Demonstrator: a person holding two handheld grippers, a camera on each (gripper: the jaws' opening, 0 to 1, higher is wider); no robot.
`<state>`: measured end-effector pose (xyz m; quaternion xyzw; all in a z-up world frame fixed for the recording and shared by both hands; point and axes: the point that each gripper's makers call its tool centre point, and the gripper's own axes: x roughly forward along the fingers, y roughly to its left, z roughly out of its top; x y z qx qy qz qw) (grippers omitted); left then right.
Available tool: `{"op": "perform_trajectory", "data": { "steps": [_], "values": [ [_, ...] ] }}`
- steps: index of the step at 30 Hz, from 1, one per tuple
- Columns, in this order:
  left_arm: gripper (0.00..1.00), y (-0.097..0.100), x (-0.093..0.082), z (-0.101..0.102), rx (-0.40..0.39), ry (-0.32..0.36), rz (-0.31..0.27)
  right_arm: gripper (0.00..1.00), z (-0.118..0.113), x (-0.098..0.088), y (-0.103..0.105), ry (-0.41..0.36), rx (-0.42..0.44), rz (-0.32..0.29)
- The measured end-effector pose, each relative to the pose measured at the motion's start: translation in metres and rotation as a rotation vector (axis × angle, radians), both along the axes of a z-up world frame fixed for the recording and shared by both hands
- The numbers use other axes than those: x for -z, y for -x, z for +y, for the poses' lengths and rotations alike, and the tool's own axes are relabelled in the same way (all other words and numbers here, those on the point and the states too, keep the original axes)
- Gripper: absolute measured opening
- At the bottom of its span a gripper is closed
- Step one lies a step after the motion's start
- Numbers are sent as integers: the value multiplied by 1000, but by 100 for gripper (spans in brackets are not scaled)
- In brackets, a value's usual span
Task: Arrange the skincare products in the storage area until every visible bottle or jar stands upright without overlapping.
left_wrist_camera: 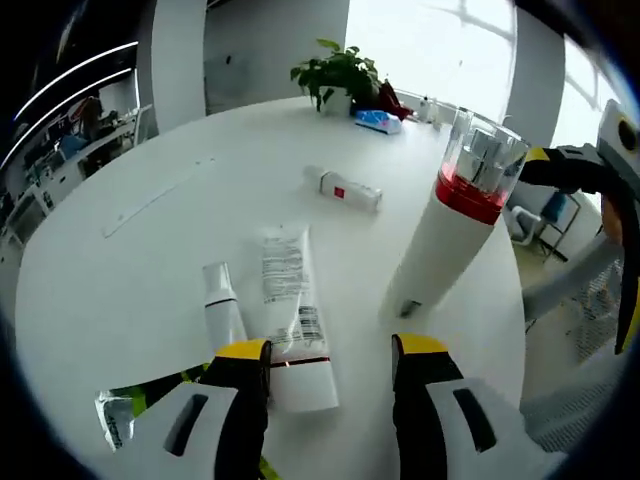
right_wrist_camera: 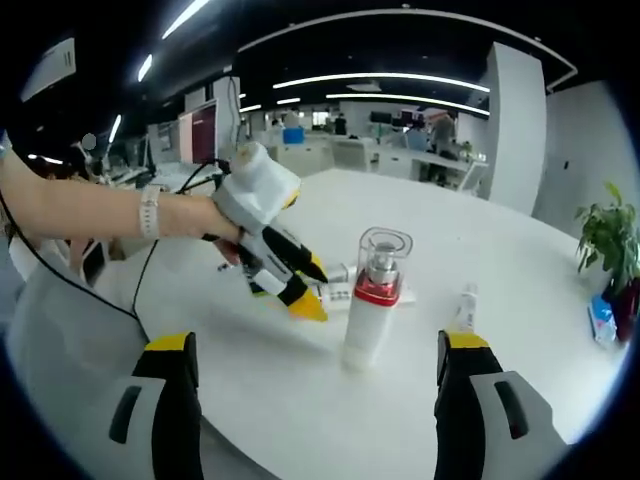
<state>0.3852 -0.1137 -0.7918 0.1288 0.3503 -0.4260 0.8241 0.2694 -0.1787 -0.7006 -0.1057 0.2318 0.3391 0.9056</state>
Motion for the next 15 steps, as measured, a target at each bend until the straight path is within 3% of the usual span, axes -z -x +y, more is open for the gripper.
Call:
{"op": "perform_trajectory", "data": {
  "steps": [8, 15],
  "values": [
    [45, -5, 15, 4, 21, -100, -13, 98, -1, 2, 1, 7, 2, 9],
    [44, -14, 20, -1, 23, -111, 5, 98, -3, 3, 0, 11, 9, 14]
  ]
}}
